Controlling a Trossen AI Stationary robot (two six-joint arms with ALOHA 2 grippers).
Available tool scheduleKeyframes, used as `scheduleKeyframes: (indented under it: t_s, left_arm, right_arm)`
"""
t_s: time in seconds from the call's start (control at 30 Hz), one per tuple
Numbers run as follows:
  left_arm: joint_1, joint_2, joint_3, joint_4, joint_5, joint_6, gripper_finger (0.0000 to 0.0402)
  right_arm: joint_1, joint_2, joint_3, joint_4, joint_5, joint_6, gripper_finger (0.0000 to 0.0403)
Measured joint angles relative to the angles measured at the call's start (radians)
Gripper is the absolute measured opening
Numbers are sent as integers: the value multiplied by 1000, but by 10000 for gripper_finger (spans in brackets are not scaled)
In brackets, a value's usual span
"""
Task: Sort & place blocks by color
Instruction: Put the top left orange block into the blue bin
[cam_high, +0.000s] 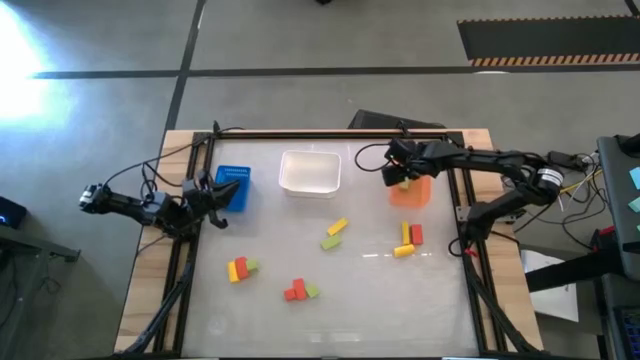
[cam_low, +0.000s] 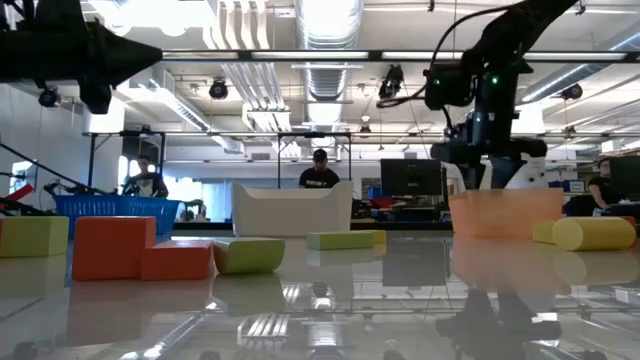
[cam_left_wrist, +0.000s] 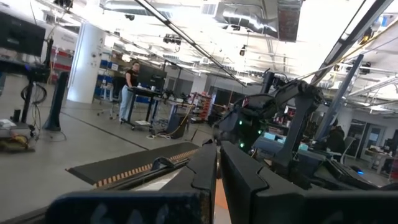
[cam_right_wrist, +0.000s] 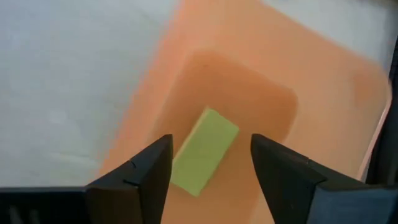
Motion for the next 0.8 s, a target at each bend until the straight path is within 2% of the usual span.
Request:
scheduleKeyframes:
  t_s: [0.13,0.3,0.43,0.6,0.8]
  left_arm:
    - [0,32,0,1,1,-153,6]
    - [-1,109,1,3,2,-388,6]
    - [-1,202,6,29,1,-582,6]
    - [-1,341,43,113,1,-651,6]
    - [-6,506,167,129,4,-653,6]
  right_arm:
    - [53,-39,39,1,37,-57,199]
    - [168,-105,86,11,231,-107,185]
    - [274,-162,95,122,366,-222,172]
    - [384,-236,58,352,360,-455,157]
    - [468,-301,20,530,354,-626,136]
